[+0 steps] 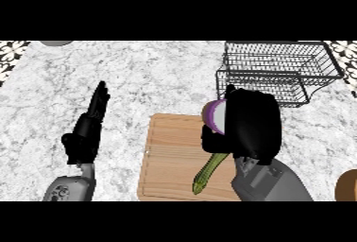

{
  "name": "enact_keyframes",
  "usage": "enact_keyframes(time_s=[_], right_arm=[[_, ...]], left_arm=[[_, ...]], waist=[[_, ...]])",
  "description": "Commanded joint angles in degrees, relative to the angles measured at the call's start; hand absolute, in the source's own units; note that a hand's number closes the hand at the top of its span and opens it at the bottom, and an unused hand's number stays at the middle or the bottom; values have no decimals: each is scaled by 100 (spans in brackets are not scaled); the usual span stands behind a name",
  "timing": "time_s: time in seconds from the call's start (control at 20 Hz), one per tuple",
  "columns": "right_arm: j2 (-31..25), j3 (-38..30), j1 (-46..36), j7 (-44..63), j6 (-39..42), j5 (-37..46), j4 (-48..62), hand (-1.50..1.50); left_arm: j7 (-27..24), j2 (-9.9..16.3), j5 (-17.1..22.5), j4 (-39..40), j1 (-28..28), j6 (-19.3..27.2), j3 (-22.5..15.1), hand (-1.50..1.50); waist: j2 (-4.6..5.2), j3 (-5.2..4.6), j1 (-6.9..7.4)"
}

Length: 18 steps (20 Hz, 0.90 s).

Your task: Pick the can from the cutting board and place it in the tiered basket

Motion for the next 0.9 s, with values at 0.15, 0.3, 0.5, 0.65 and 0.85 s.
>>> enact_keyframes(time_s=[0.15, 0.3, 0.5, 0.65, 0.85], right_arm=[[55, -920, -1162, 998, 1770, -341, -1088, 150], [55, -1339, -1653, 972, 1987, -448, -1044, 150], [55, -1990, -1894, 1097, 1665, -1076, -1144, 150], [55, -2530, -2567, 1259, 1055, -1467, -467, 150], [56, -2569, -2986, 1153, 1177, -1214, 87, 150]], left_arm=[[135, 43, 17, -194, 7, -55, -29, 0], [9, -183, -231, -14, 20, 230, -195, 0], [243, -90, -68, -14, -263, 96, -33, 0], [-58, -182, -163, -4, 15, 252, -374, 0], [424, 62, -46, -365, -151, -37, -86, 0]], waist=[[0, -1, 51], [15, -1, 49], [23, 3, 57], [38, 0, 142], [36, 3, 125]])
